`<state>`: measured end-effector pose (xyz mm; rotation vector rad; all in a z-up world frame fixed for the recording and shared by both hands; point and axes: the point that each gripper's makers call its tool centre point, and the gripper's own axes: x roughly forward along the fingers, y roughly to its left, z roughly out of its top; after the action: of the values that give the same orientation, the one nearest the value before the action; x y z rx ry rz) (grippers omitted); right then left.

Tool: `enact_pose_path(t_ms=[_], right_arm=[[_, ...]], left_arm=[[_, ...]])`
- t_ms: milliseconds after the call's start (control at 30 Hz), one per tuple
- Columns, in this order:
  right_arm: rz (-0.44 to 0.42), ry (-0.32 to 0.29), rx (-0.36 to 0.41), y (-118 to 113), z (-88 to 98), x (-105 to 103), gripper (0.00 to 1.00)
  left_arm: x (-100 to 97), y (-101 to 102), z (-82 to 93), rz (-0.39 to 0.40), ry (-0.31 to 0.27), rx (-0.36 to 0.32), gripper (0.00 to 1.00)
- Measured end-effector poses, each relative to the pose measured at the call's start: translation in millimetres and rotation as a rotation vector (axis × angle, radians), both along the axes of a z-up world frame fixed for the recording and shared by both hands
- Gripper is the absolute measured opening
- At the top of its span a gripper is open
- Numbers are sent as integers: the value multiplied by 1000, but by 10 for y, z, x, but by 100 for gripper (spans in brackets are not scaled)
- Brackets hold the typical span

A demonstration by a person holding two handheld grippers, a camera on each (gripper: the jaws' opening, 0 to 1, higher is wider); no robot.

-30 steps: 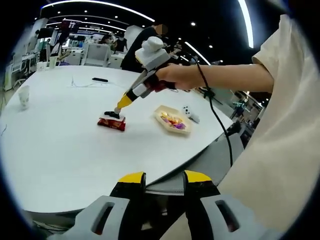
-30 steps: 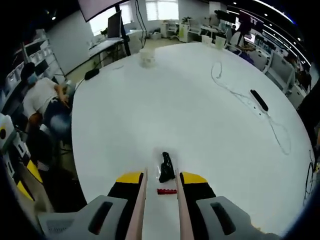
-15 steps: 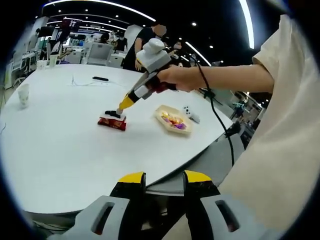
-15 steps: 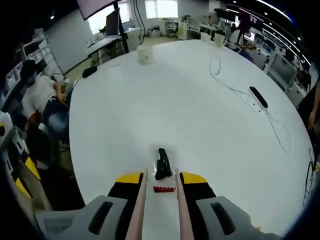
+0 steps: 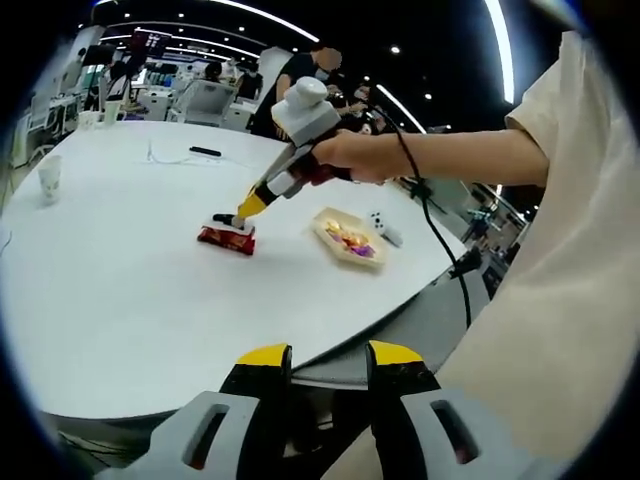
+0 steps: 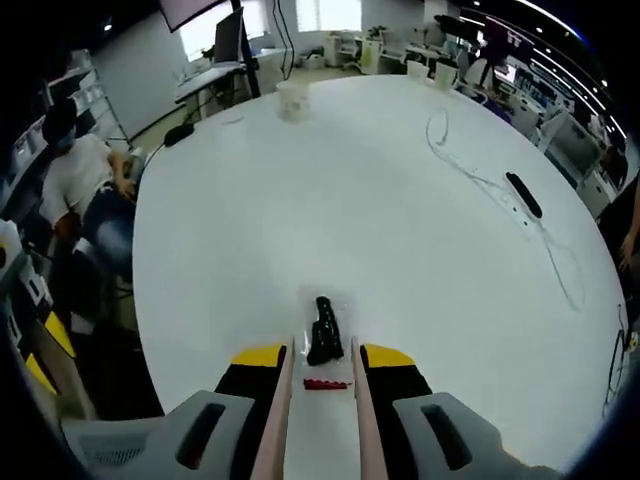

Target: Place the target food into the container with the food tongs after gripping and lifting it, then release it inside without dropping or visibly crushing the food.

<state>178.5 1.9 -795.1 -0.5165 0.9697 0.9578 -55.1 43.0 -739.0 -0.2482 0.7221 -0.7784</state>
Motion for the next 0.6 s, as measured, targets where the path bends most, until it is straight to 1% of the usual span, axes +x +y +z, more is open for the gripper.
enact_pose_path(t_ms=[200, 333, 500, 600], right_arm=[[2, 3, -9, 3, -24, 3, 28], [-4, 14, -13, -7, -65, -3, 29], [-5, 15, -15, -1, -71, -6, 29], [-7, 19, -14, -11, -107, 37, 28]], left_arm=[[16, 18, -10, 6, 6, -4, 29], [13, -9, -19, -7, 9, -5, 29], [18, -13, -31, -5, 11, -10, 29], [13, -13, -36, -7, 12, -9, 29]])
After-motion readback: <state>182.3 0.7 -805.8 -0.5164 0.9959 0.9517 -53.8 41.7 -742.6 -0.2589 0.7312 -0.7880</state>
